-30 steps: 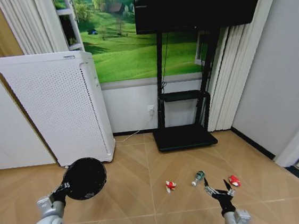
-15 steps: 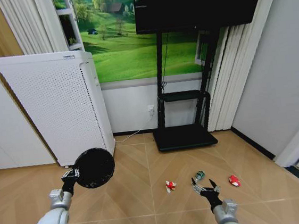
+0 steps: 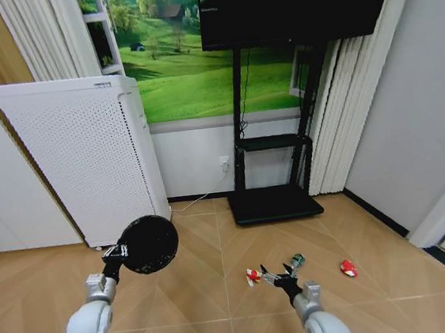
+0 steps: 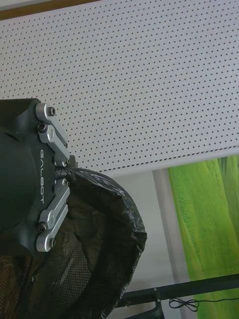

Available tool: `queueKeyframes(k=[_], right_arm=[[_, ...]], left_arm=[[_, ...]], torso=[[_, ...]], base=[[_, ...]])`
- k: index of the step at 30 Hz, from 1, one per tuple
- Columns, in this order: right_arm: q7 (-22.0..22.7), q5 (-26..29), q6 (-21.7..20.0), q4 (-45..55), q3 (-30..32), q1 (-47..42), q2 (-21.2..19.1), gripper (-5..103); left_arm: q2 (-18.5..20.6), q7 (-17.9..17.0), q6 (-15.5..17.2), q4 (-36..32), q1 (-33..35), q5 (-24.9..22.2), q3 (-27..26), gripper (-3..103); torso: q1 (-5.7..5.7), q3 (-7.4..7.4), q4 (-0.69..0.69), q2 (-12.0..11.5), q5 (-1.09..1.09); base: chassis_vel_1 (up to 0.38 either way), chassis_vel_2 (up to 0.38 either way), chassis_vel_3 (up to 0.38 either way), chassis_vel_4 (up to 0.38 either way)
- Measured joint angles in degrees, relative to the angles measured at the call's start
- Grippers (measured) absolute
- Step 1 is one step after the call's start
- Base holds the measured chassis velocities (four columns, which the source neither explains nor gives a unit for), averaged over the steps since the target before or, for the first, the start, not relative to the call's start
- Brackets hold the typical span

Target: Pick up the trash bin and place the garbage on the floor into it.

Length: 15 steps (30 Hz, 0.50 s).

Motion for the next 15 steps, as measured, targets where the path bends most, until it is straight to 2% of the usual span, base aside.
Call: queueKeyframes(k=[10, 15], right_arm=[[-2.6, -2.0, 0.5, -1.3, -1.2, 1.2, -0.5, 100], [-2.9, -1.9, 0.3, -1.3, -1.3, 1.4, -1.2, 100]], left_arm=[[0.7, 0.2, 1.4, -1.6, 1.1, -0.6, -2.1, 4], [0.6, 0.2, 1.9, -1.6, 1.2, -0.7, -2.5, 4]], torso=[[-0.01, -0.01, 0.00, 0.0, 0.01], [-0.01, -0.01, -0.01, 0.0, 0.01]], base=[[0.000, 0.000, 0.000, 0.000], [-0.076, 0.072, 0.095, -0.091]])
